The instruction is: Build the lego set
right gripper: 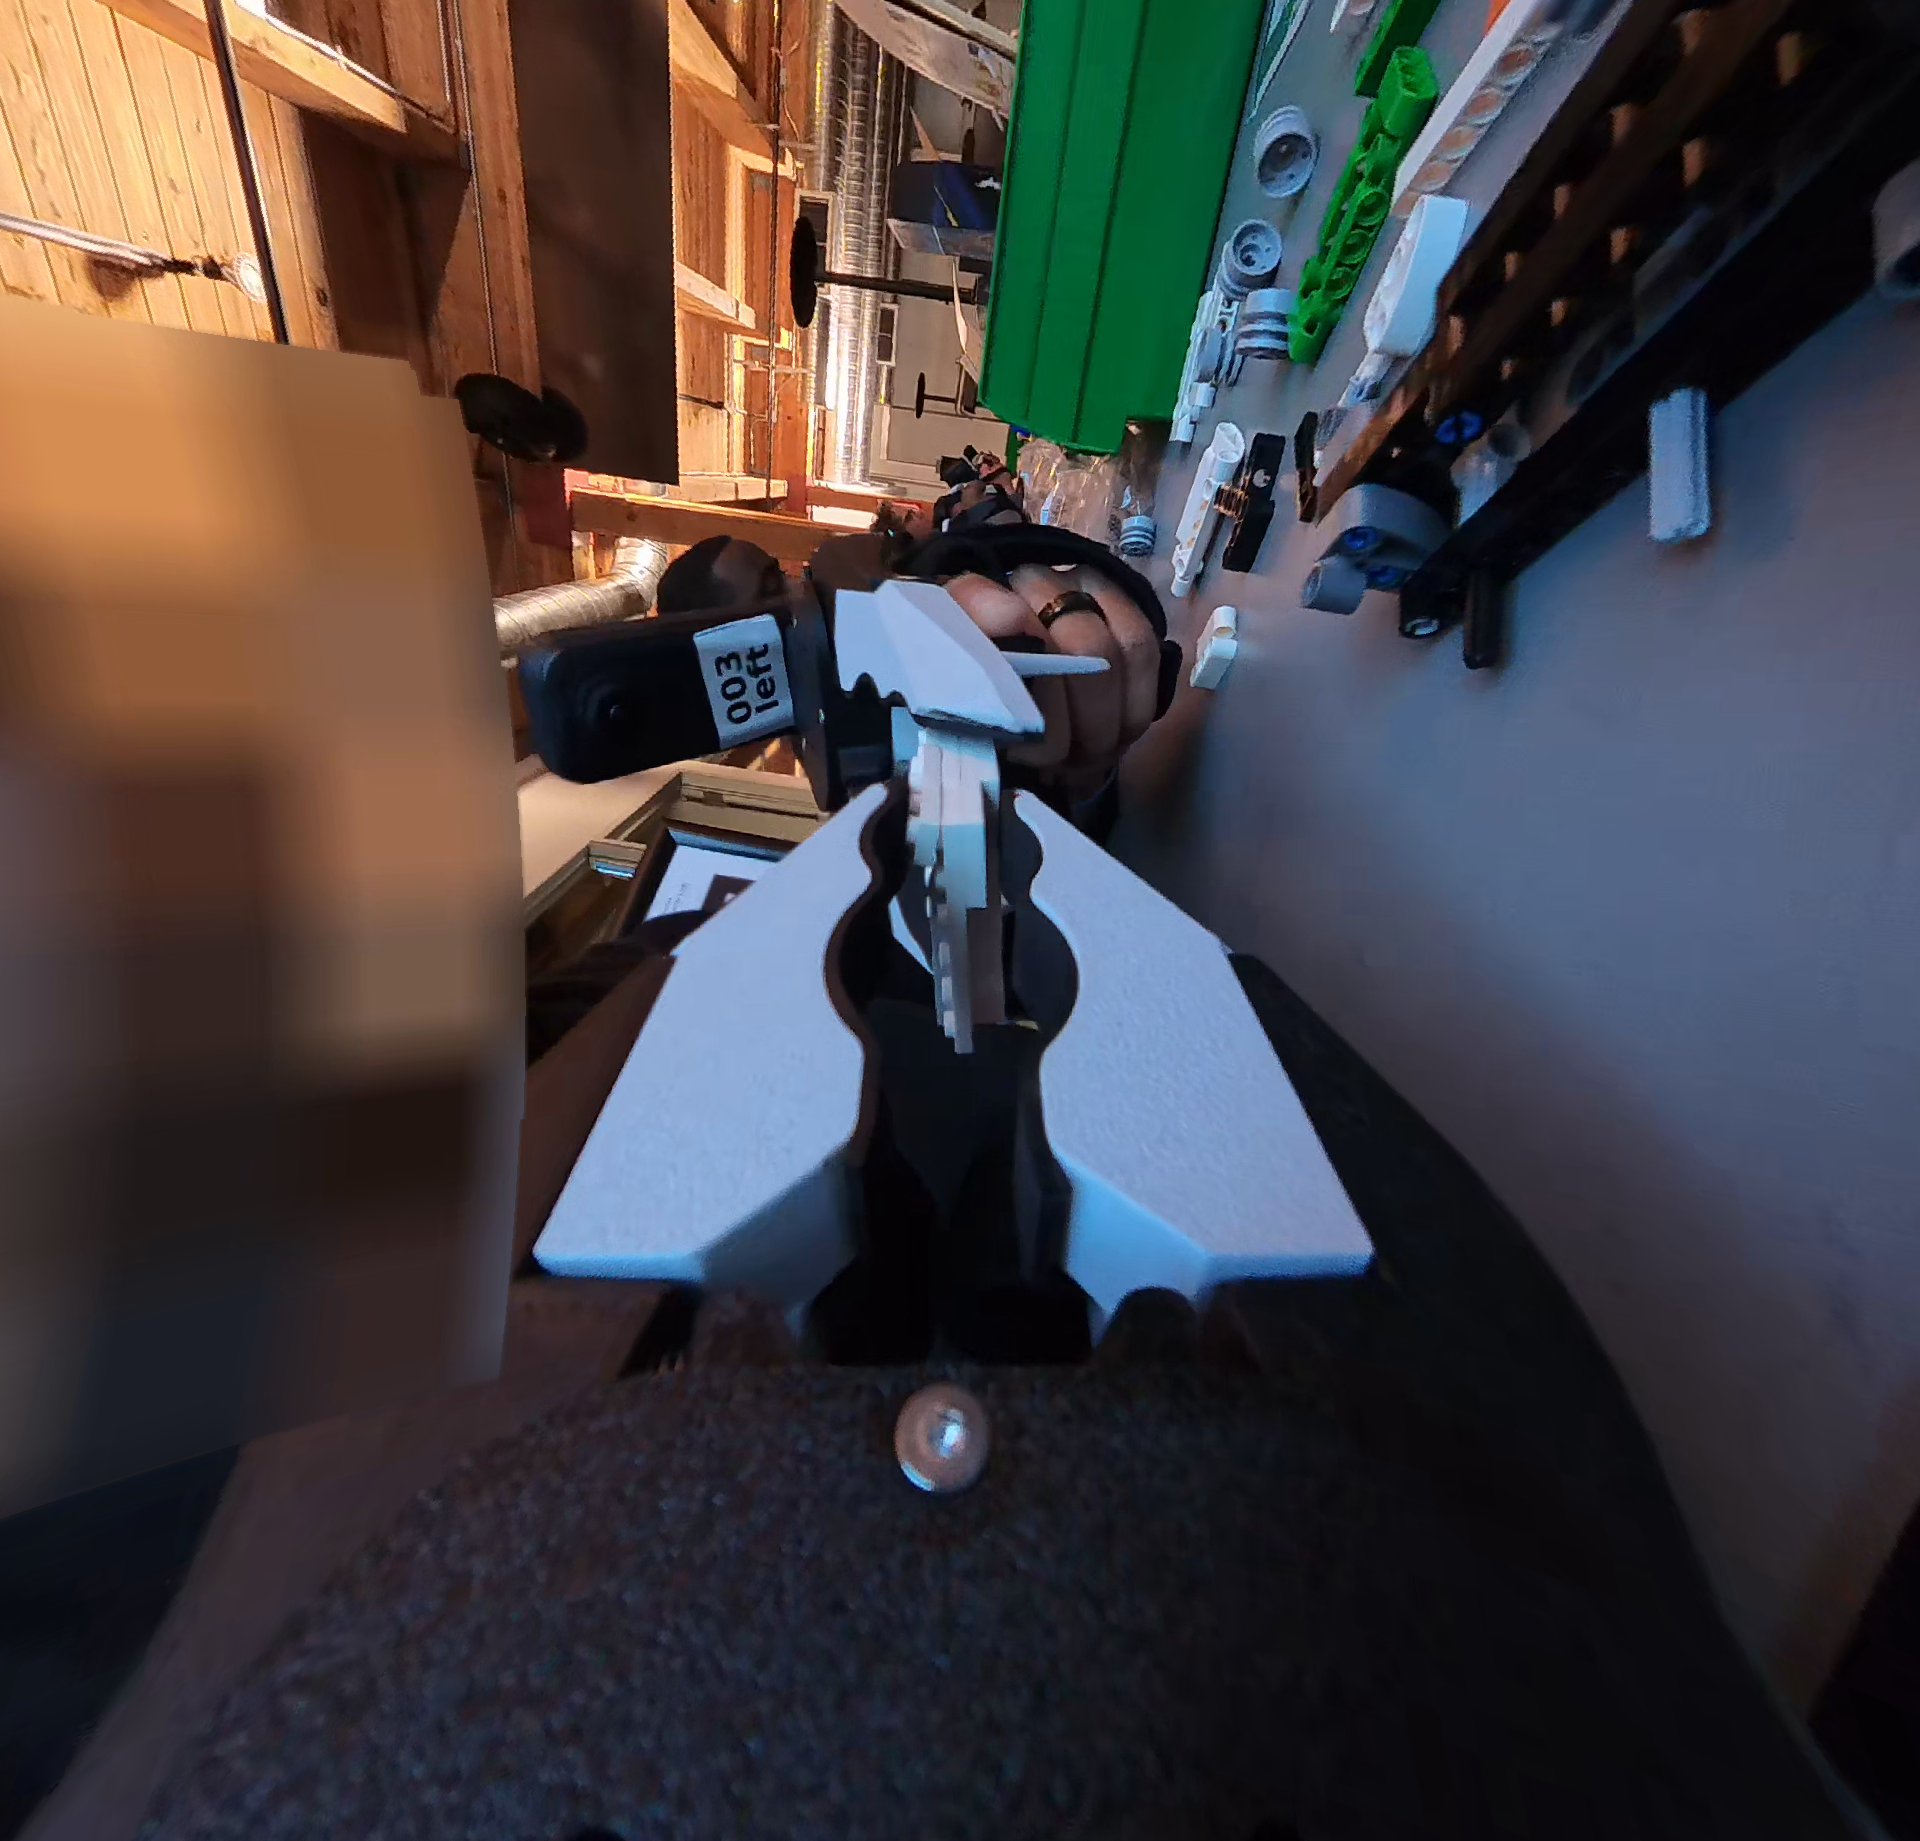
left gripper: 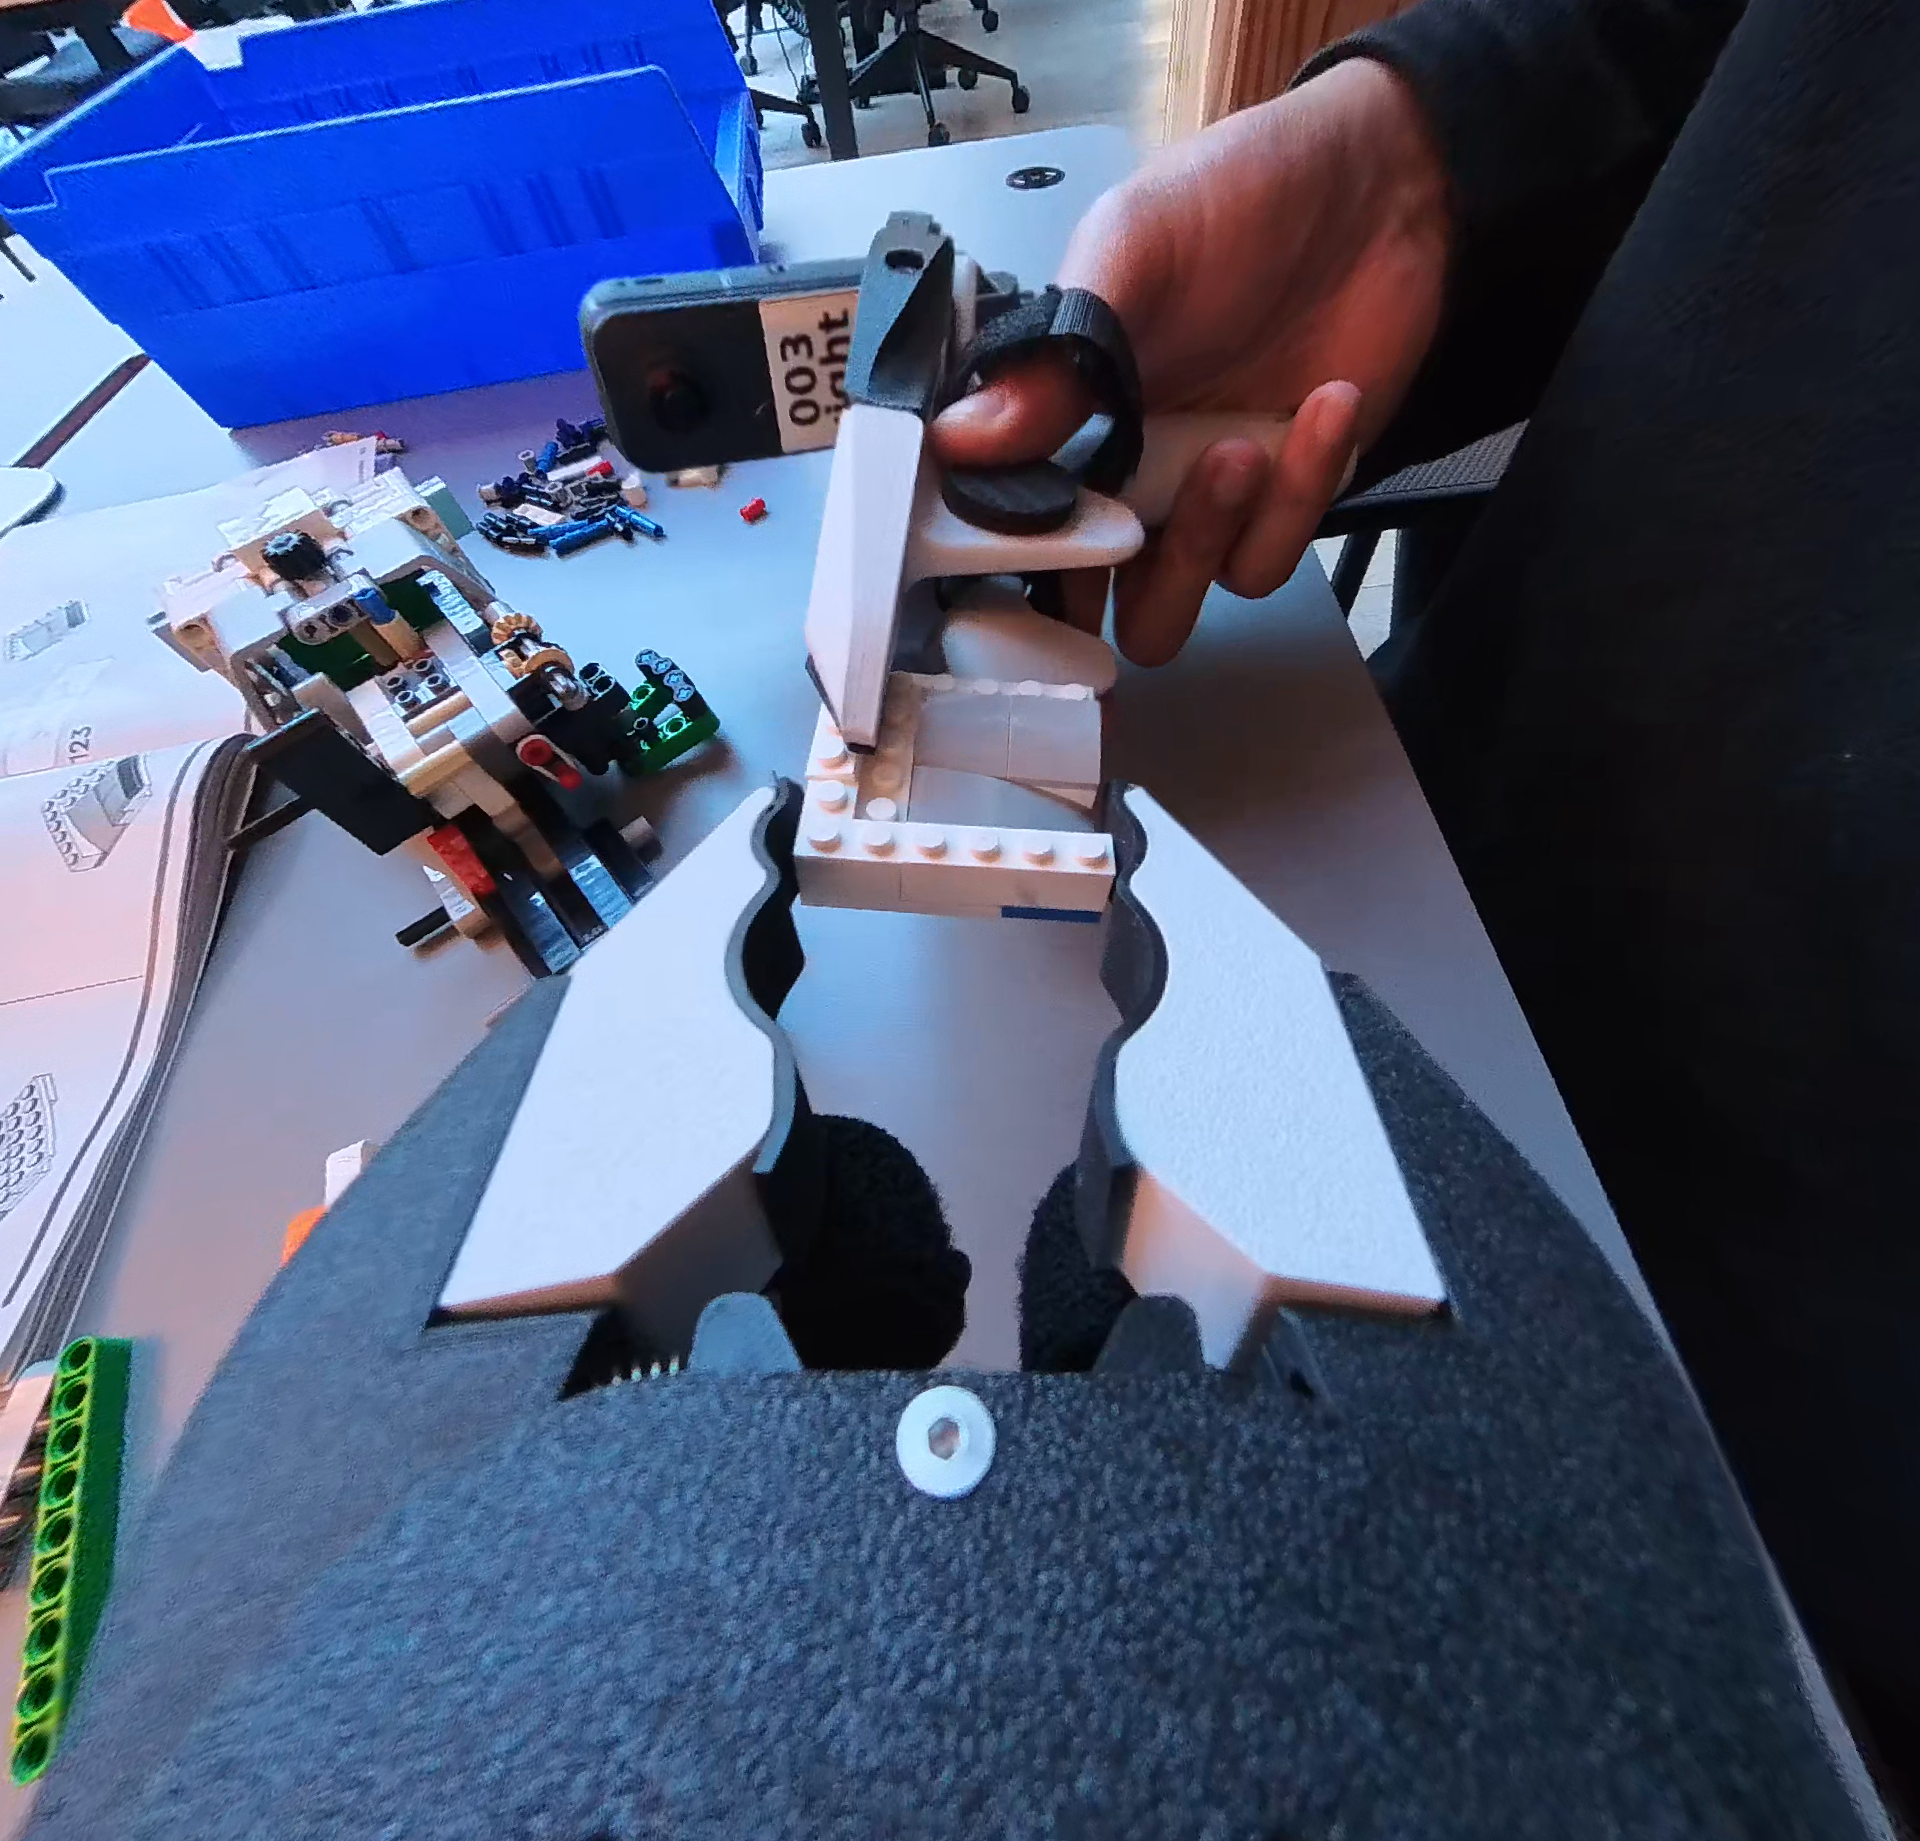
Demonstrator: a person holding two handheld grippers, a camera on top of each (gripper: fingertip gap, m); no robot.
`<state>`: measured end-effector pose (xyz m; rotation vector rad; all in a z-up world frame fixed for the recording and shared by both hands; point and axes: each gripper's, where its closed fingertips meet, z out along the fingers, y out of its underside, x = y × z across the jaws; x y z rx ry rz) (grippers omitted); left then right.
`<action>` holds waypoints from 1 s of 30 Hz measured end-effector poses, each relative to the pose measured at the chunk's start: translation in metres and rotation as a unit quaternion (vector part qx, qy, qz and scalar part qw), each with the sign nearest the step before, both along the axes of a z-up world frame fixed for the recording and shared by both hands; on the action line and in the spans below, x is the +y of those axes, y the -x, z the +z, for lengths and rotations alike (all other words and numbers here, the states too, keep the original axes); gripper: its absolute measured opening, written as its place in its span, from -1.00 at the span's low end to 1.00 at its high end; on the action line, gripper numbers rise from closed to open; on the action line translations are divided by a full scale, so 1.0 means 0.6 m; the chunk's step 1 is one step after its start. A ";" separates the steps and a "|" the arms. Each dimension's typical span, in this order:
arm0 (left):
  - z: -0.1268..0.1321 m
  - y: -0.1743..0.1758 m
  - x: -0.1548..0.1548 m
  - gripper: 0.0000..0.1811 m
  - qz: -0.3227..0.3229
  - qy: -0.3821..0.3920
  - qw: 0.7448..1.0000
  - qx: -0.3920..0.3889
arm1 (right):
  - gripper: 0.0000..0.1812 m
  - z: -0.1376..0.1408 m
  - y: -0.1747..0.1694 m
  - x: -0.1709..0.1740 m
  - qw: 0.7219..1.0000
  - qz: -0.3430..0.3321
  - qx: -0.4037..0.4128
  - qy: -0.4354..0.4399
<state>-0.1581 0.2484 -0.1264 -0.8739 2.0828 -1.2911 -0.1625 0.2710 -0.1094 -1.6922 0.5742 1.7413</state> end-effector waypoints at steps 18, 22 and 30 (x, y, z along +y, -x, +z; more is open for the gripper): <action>-0.006 0.001 -0.002 -0.39 -0.001 -0.004 1.000 0.005 | -0.83 -0.005 0.002 -0.004 0.999 0.005 -0.032 0.002; -0.006 0.000 0.000 -0.39 0.002 -0.005 1.000 0.007 | -0.82 -0.005 0.001 -0.001 1.000 -0.003 -0.011 0.005; -0.002 0.003 -0.004 -0.39 0.000 0.003 1.000 0.003 | -0.84 -0.004 0.005 -0.006 1.000 0.007 -0.023 -0.001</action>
